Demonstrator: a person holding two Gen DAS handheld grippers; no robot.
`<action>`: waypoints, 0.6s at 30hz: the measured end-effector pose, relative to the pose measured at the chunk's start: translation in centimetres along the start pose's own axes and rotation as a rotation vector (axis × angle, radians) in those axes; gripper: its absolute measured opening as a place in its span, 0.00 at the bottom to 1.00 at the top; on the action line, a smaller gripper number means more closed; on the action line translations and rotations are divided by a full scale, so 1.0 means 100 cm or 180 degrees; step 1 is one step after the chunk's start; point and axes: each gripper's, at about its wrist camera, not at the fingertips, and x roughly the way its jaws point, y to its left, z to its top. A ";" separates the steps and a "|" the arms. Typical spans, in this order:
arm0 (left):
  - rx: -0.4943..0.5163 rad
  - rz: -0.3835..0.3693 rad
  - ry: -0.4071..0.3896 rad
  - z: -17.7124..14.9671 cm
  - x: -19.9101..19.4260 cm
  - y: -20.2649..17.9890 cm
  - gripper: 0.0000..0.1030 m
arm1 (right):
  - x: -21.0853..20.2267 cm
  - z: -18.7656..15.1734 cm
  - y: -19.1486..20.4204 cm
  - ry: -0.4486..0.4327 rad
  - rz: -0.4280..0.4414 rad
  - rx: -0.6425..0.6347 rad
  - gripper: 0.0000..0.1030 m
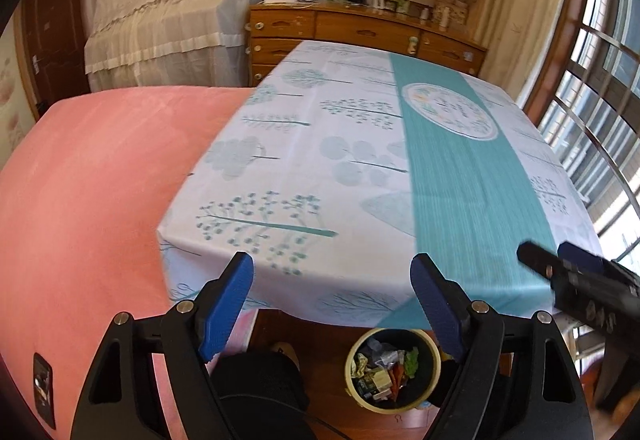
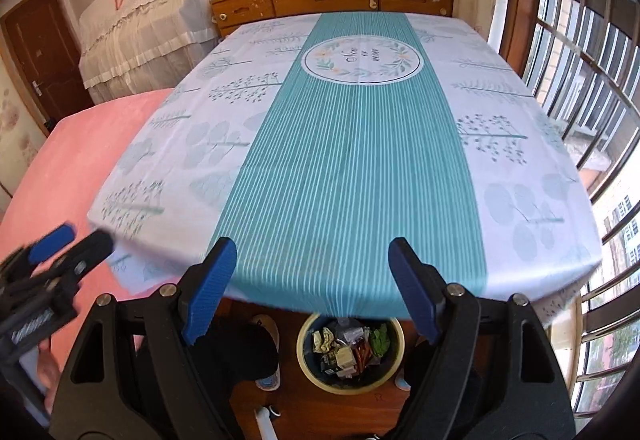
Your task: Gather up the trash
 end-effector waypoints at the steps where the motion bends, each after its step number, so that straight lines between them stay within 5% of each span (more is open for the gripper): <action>1: -0.0041 0.0020 0.0006 0.002 0.003 0.006 0.81 | 0.014 0.012 -0.001 0.0035 -0.0062 0.0020 0.74; 13: 0.0039 0.0459 0.0052 0.082 0.086 0.046 0.81 | 0.178 0.149 -0.015 0.0060 -0.0667 0.0205 0.74; 18: 0.0120 0.0385 0.0122 0.126 0.139 0.038 0.81 | 0.214 0.179 -0.014 0.0146 -0.0731 0.0224 0.80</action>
